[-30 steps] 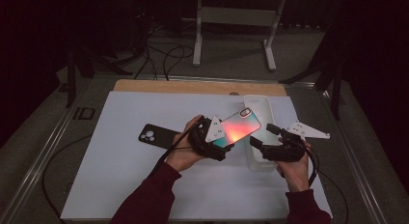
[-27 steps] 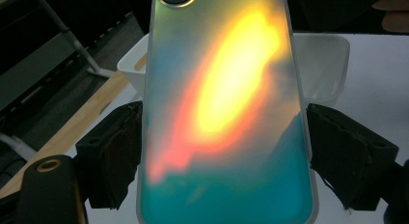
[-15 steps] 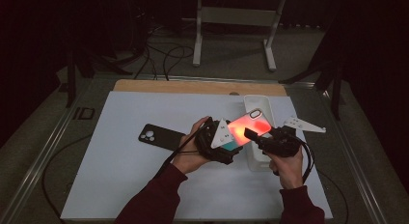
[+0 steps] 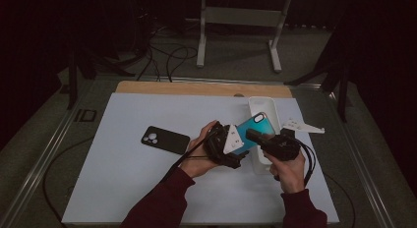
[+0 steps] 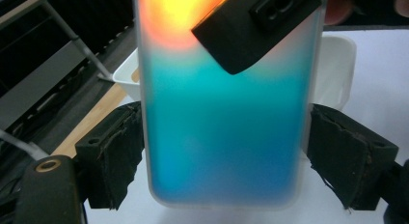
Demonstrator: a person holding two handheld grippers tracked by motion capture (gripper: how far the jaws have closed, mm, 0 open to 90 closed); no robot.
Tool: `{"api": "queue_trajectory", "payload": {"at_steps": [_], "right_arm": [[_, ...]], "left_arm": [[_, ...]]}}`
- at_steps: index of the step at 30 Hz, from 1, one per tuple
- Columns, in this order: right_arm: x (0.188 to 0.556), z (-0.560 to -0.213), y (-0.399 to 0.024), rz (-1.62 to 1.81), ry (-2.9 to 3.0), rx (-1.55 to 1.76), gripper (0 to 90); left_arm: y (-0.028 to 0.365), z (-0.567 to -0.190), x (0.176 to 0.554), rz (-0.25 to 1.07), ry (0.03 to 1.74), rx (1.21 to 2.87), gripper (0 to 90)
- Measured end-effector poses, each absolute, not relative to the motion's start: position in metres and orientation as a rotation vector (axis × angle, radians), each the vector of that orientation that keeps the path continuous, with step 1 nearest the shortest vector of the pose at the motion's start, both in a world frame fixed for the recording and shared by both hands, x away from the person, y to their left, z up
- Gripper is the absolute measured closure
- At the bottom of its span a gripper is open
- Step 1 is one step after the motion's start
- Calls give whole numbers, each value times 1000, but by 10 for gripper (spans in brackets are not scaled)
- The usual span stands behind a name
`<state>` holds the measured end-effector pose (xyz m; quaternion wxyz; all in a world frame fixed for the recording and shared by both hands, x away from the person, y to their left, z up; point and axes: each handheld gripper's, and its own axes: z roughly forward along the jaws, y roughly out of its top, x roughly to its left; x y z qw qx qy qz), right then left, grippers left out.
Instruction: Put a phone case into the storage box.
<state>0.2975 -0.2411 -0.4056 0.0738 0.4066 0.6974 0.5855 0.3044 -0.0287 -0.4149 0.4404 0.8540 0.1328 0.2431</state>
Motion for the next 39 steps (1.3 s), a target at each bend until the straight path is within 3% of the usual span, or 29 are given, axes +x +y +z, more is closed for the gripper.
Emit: {"api": "queue_trajectory", "payload": {"at_steps": [1, 4, 13, 21, 25, 30, 39], "right_arm": [[296, -405, -240, 1732, 2083, 1204, 869], [294, -404, -239, 1714, 2080, 1192, 874], [293, -399, -244, 1657, 2067, 1152, 874], [291, -393, -249, 1647, 2077, 1106, 874], [290, -390, -249, 1662, 2112, 1057, 873], [287, -387, -245, 1661, 2158, 991, 873], [282, -382, -237, 1709, 2253, 852, 873]], "left_arm": [[-27, -414, 306, 570, 330, 2105, 285], [-25, -414, 309, 520, 347, 2109, 179], [-20, -413, 316, 425, 379, 2098, 95], [-13, -409, 321, 341, 397, 2096, 91], [-9, -410, 326, 239, 384, 2091, 74], [-8, -410, 325, 222, 347, 2102, 79], [-6, -409, 324, 93, 268, 2079, 150]]}}
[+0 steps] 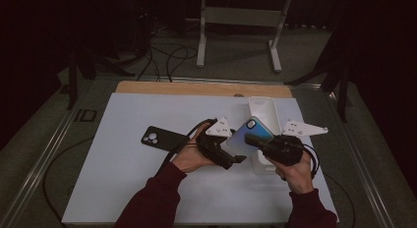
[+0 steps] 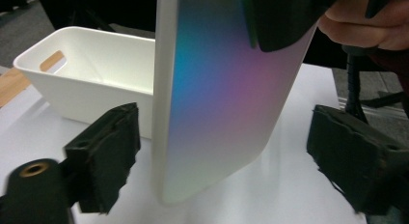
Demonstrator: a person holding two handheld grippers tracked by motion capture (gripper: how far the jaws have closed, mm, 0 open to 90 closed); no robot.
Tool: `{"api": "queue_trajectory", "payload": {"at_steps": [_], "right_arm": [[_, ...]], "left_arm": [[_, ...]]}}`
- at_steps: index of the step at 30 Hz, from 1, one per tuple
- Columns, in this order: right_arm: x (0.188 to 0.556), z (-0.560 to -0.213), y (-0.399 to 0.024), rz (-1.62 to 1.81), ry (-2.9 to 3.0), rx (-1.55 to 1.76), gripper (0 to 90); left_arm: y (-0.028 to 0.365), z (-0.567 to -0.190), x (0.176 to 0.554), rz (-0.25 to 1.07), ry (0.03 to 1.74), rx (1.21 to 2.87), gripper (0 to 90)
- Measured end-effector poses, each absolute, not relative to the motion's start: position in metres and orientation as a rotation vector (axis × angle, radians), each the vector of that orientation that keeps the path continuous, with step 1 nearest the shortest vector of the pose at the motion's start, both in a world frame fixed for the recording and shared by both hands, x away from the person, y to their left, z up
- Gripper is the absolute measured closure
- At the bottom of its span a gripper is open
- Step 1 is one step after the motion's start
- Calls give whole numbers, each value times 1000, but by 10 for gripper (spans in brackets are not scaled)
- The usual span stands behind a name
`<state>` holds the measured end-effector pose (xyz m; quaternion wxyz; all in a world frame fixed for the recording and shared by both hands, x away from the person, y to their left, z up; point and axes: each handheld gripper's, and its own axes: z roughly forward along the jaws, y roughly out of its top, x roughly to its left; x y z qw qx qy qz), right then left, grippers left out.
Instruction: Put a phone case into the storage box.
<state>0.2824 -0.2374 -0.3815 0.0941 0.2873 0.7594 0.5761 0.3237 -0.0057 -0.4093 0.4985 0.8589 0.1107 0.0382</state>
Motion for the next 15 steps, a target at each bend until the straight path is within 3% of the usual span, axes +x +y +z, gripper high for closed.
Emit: {"api": "queue_trajectory", "payload": {"at_steps": [7, 11, 15], "right_arm": [[282, -379, -236, 1760, 2272, 790, 873], [282, -379, -240, 1745, 2291, 776, 870], [281, -379, -244, 1718, 2297, 764, 849]], "left_arm": [[-6, -411, 323, 24, 224, 2068, 240], [-4, -412, 324, 42, 221, 2077, 425], [-4, -413, 323, 41, 200, 2083, 512]]}}
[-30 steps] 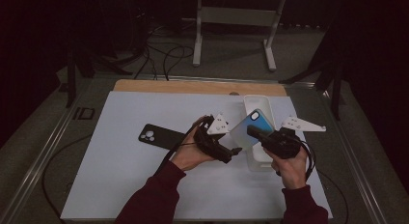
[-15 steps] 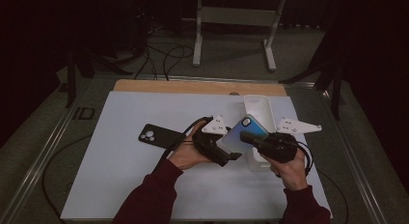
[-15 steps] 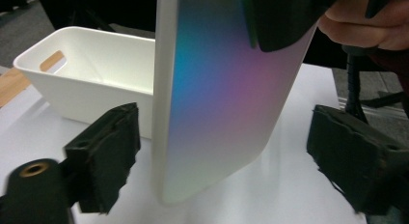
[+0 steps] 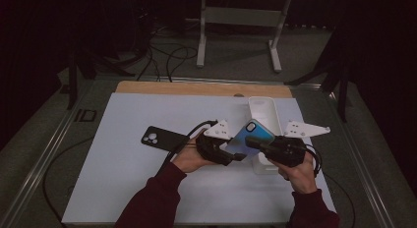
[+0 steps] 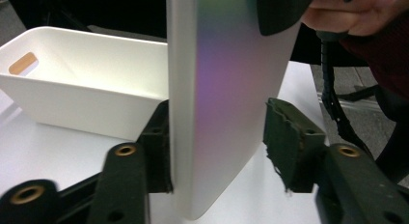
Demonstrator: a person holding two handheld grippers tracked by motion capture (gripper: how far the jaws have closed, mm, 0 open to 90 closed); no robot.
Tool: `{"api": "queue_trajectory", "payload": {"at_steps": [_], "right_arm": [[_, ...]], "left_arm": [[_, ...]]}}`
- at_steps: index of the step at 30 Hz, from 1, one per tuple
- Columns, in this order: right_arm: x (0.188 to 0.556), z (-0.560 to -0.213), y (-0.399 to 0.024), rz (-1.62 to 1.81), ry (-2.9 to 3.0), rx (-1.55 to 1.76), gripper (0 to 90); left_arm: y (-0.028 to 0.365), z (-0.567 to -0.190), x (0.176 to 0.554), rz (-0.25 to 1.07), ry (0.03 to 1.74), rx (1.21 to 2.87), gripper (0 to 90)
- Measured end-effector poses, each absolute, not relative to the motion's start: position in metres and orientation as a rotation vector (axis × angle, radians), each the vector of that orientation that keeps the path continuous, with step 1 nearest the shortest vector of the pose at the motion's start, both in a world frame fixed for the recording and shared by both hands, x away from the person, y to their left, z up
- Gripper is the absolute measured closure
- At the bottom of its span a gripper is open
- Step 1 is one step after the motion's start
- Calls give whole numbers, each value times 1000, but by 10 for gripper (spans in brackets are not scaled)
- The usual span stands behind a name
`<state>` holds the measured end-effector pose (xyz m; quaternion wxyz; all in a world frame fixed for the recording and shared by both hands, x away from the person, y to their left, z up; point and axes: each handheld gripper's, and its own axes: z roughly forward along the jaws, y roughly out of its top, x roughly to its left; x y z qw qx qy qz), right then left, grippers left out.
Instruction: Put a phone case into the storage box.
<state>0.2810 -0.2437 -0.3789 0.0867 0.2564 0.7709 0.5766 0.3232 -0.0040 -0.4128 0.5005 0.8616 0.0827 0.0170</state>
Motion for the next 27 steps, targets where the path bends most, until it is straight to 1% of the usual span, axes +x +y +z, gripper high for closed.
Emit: {"api": "queue_trajectory", "payload": {"at_steps": [2, 3, 5, 6, 7, 8, 9, 10, 11, 12, 13, 15, 19, 20, 23, 27], "right_arm": [[281, -379, -245, 1714, 2298, 765, 801], [281, -379, -245, 1714, 2298, 765, 801], [282, -379, -248, 1701, 2291, 770, 687], [282, -379, -248, 1701, 2291, 770, 687], [282, -379, -248, 1689, 2285, 779, 630], [282, -379, -248, 1689, 2285, 779, 630], [283, -379, -248, 1680, 2284, 788, 630], [283, -379, -248, 1680, 2284, 788, 579], [283, -379, -248, 1680, 2284, 788, 579], [285, -380, -247, 1652, 2286, 832, 400], [285, -380, -246, 1618, 2277, 839, 363], [284, -380, -244, 1576, 2267, 870, 332], [283, -381, -245, 1556, 2211, 911, 207], [283, -381, -246, 1551, 2198, 929, 189], [283, -380, -247, 1540, 2149, 972, 146], [282, -379, -246, 1535, 2117, 999, 141]], "left_arm": [[-5, -414, 323, 30, 193, 2093, 574], [-5, -414, 323, 30, 193, 2093, 603], [-5, -414, 323, 22, 184, 2098, 664], [-6, -415, 323, 22, 182, 2099, 664], [-6, -415, 323, 24, 186, 2097, 702], [-6, -415, 323, 24, 186, 2097, 751], [-6, -415, 323, 24, 186, 2097, 751], [-6, -415, 323, 24, 186, 2097, 751], [-10, -416, 321, 28, 164, 2098, 751], [-11, -416, 320, 43, 169, 2101, 805], [-11, -416, 320, 53, 180, 2099, 806], [-9, -416, 321, 63, 190, 2095, 807], [-7, -414, 321, 101, 225, 2088, 809], [-7, -413, 321, 107, 235, 2084, 809], [-7, -415, 321, 125, 266, 2080, 809], [-8, -417, 322, 135, 283, 2084, 809]]}}
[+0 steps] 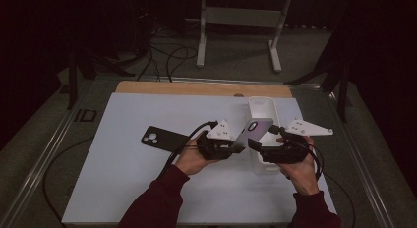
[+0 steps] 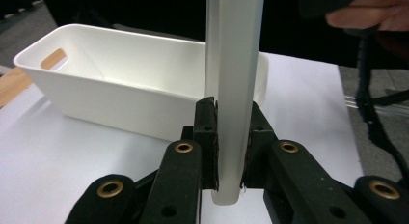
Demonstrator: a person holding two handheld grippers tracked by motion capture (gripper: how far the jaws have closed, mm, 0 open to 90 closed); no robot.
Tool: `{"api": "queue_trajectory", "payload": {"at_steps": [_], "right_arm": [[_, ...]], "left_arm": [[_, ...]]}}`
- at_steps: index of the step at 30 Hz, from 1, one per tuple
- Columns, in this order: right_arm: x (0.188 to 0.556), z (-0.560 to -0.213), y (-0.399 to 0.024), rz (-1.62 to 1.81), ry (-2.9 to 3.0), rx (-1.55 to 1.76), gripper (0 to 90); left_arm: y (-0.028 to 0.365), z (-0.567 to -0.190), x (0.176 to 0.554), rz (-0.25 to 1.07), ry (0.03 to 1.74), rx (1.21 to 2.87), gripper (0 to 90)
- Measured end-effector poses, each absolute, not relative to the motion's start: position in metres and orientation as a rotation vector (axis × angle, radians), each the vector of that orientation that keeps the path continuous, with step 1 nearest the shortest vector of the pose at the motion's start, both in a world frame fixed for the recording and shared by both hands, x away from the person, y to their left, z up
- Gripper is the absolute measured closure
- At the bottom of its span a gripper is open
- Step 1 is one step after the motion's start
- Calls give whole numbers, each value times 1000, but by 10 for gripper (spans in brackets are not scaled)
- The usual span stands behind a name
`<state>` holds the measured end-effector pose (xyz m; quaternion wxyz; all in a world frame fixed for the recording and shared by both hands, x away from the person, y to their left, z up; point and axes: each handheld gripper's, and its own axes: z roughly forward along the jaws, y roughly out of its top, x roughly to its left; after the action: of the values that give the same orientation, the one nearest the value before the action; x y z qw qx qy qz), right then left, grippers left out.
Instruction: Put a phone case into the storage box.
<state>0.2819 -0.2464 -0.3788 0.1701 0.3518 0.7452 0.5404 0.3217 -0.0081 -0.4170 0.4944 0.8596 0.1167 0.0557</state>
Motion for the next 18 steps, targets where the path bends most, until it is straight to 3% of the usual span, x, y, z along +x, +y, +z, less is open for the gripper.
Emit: {"api": "queue_trajectory", "payload": {"at_steps": [18], "right_arm": [[281, -370, -237, 1563, 1972, 1100, 148]], "left_arm": [[-13, -421, 320, 197, 358, 2067, 807]]}}
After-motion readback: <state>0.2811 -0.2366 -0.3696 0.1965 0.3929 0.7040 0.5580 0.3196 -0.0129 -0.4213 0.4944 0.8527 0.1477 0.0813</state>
